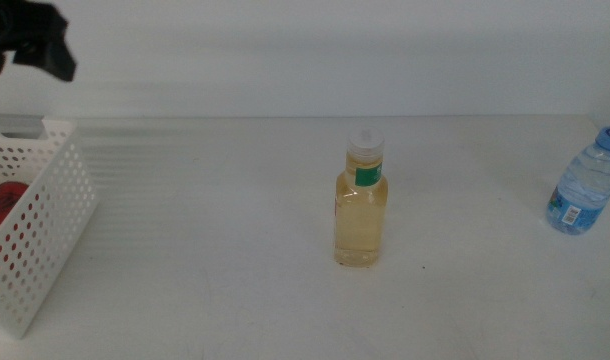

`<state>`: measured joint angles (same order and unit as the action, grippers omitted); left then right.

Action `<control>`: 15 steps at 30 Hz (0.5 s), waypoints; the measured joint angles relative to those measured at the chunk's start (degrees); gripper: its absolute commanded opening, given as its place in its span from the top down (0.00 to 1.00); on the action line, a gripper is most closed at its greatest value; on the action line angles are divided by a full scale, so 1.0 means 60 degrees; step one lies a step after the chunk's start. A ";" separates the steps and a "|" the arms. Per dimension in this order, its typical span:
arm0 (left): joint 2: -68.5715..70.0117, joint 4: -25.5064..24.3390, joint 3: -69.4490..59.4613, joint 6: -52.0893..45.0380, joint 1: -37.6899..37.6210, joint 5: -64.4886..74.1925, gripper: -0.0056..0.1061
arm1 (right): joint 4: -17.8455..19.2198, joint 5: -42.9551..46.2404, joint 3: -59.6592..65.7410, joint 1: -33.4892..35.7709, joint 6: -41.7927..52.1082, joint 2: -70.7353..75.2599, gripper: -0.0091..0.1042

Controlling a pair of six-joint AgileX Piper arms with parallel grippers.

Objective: Use arms to grab the bottles and put them into the dustbin to the left of the table.

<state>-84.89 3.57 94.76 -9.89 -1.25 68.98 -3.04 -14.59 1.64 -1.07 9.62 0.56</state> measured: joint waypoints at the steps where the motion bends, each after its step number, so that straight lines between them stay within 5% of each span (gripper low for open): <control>1: 0.0125 0.0000 0.0000 0.0027 -0.0207 0.0000 0.31 | 0.0000 0.0000 0.0000 0.0000 0.0000 0.0000 0.30; 15: 0.1737 0.0069 -0.1780 0.0248 -0.3079 -0.1898 0.31 | 0.0000 0.0000 0.0000 0.0000 0.0000 0.0000 0.30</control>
<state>-74.47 3.98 84.08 -8.40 -19.72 57.58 -3.04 -14.59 1.64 -1.07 9.62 0.56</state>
